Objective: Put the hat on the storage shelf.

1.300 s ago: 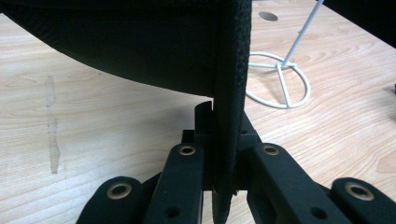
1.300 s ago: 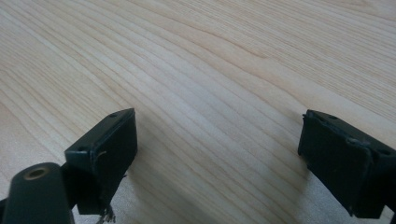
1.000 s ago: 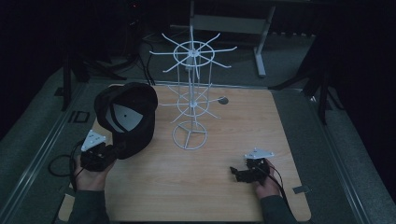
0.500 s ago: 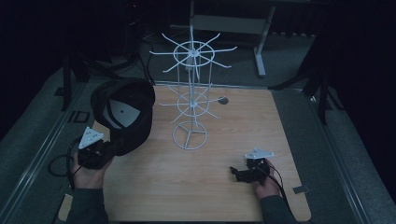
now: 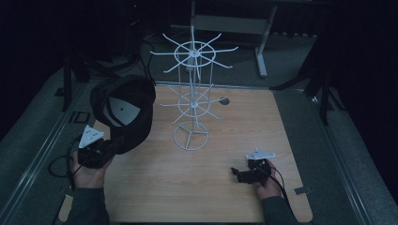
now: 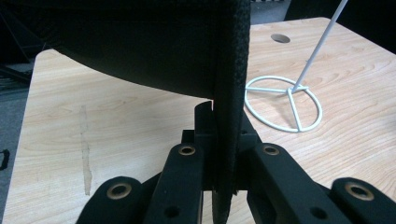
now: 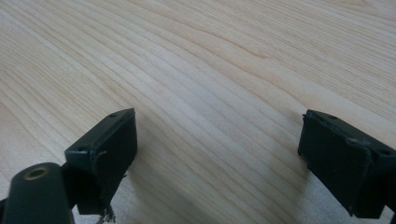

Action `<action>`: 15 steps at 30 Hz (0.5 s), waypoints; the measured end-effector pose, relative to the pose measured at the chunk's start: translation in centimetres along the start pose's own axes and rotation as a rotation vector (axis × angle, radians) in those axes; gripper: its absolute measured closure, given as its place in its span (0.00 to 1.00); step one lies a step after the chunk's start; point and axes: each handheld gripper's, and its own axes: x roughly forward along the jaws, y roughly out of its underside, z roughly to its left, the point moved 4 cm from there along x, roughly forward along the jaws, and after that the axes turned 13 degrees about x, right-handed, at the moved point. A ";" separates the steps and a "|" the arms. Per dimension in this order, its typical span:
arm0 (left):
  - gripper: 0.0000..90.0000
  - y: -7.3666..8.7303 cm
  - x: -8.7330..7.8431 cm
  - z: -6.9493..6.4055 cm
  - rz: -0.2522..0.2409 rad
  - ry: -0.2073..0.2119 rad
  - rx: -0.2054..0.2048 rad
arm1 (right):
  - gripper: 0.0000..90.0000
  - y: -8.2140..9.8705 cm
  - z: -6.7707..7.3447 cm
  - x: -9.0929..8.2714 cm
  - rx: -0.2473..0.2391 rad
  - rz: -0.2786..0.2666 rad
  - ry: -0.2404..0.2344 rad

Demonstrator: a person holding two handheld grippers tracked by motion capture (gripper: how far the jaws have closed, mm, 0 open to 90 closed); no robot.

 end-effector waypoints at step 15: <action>0.96 -0.8 -0.3 -0.1 -0.009 -0.014 0.015 | 0.13 0.0 0.0 0.0 -0.001 0.000 0.000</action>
